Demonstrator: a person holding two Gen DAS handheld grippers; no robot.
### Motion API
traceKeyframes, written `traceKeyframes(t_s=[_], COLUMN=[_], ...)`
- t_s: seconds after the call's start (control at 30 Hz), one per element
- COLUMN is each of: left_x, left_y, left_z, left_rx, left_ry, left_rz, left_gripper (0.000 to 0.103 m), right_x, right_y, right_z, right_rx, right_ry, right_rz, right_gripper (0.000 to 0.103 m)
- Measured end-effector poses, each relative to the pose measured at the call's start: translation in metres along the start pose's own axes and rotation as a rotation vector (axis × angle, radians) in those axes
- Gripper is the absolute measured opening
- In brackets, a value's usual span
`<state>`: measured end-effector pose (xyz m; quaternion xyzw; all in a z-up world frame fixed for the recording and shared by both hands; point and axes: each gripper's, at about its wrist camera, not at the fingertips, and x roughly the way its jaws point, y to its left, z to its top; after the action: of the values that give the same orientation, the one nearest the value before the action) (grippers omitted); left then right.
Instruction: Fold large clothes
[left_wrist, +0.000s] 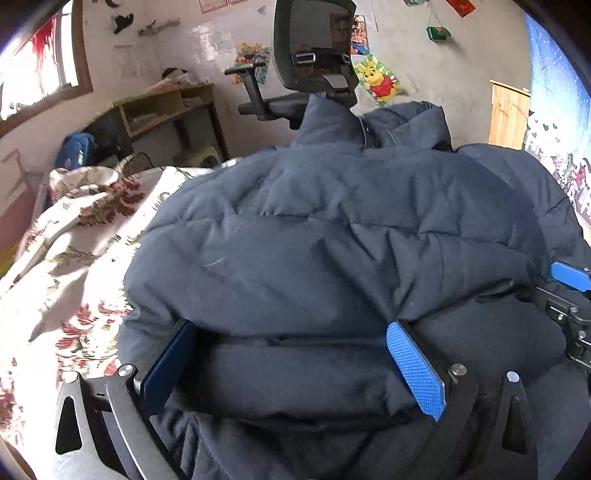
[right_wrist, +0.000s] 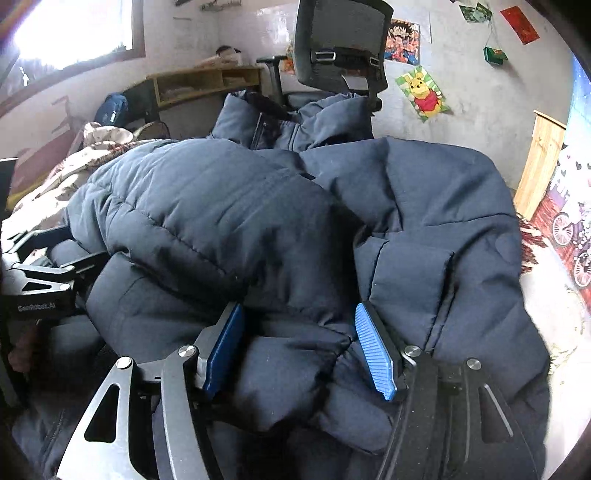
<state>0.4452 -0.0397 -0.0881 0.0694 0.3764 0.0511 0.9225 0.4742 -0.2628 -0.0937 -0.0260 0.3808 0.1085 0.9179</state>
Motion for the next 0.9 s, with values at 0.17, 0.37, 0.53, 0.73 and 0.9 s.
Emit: traceKeyframes(t_s=[0.17, 0.37, 0.53, 0.73, 0.9], left_x=[-0.023, -0.062, -0.107, -0.165, -0.218], left_y=[0.003, 0.013, 0.029, 0.059, 0.082], left_z=[0.001, 0.002, 0.006, 0.008, 0.008], left_rx=[-0.036, -0.116, -0.173, -0.219, -0.211], left_ry=[-0.013, -0.047, -0.122, -0.177, -0.204], left_rz=[-0.021, -0.149, -0.178, -0.177, -0.185], left_gripper=[0.103, 0.103, 0.103, 0.103, 0.103], right_x=[-0.033, -0.074, -0.113, -0.168, -0.223], right_y=[-0.015, -0.015, -0.009, 0.007, 0.023], right_z=[-0.001, 0.007, 0.011, 0.019, 0.025], right_rx=[0.097, 0.086, 0.066, 0.049, 0.086], right_ry=[-0.029, -0.098, -0.147, -0.198, -0.199], right_rz=[0.033, 0.021, -0.008, -0.028, -0.042], right_gripper=[0.071, 0.082, 0.087, 0.089, 0.091])
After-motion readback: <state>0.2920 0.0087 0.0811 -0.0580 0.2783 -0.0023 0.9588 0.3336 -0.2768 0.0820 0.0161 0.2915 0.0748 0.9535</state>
